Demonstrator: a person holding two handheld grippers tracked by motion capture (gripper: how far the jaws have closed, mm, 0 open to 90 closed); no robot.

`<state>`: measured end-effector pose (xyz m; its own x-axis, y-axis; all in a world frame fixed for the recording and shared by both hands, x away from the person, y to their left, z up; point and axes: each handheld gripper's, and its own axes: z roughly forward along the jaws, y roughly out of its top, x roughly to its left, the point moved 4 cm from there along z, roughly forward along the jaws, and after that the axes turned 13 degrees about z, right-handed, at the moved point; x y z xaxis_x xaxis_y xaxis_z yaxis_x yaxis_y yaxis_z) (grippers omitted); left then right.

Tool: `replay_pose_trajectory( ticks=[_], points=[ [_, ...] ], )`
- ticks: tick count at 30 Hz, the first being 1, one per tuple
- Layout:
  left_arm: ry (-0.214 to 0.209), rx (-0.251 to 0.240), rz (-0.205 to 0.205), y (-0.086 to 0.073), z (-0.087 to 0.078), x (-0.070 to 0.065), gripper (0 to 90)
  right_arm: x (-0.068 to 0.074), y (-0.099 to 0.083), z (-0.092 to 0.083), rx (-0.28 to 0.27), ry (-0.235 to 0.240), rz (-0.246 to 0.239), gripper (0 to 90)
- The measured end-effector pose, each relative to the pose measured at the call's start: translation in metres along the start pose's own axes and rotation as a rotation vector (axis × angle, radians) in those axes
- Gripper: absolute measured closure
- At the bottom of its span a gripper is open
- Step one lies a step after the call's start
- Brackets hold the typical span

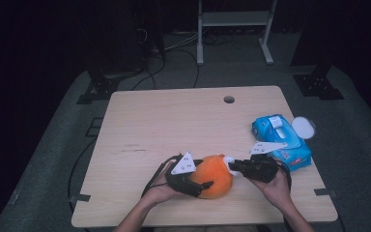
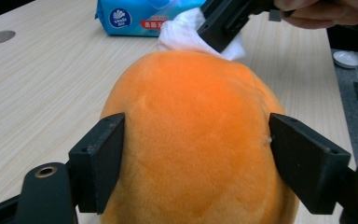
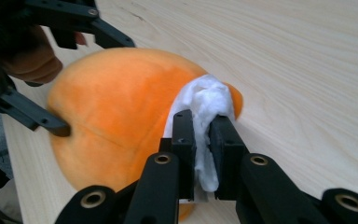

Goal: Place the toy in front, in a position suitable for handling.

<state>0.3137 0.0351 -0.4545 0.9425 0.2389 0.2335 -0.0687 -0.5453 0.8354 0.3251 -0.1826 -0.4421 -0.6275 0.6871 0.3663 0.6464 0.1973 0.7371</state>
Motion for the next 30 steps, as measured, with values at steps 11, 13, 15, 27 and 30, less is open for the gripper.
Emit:
replay_pose_trajectory(
  ticks=[11,13,15,27,30],
  points=[
    [0.002,-0.006,-0.036,0.006,-0.003,0.006,11.0,0.03,0.005,0.002,-0.009,0.025,-0.108,80.9],
    [0.002,-0.01,-0.081,0.001,-0.006,0.012,9.1,0.023,0.004,0.001,-0.008,0.008,-0.106,80.9],
    [-0.034,-0.015,-0.138,-0.005,-0.005,0.014,10.0,0.018,0.004,0.0,-0.008,0.01,-0.081,80.9],
    [-0.017,0.006,-0.056,0.007,0.001,0.003,14.0,0.053,0.008,0.002,-0.014,0.022,-0.213,80.9],
    [-0.022,0.004,-0.096,0.001,-0.002,0.01,7.9,0.043,0.006,0.002,-0.004,0.02,-0.181,80.9]
  ],
)
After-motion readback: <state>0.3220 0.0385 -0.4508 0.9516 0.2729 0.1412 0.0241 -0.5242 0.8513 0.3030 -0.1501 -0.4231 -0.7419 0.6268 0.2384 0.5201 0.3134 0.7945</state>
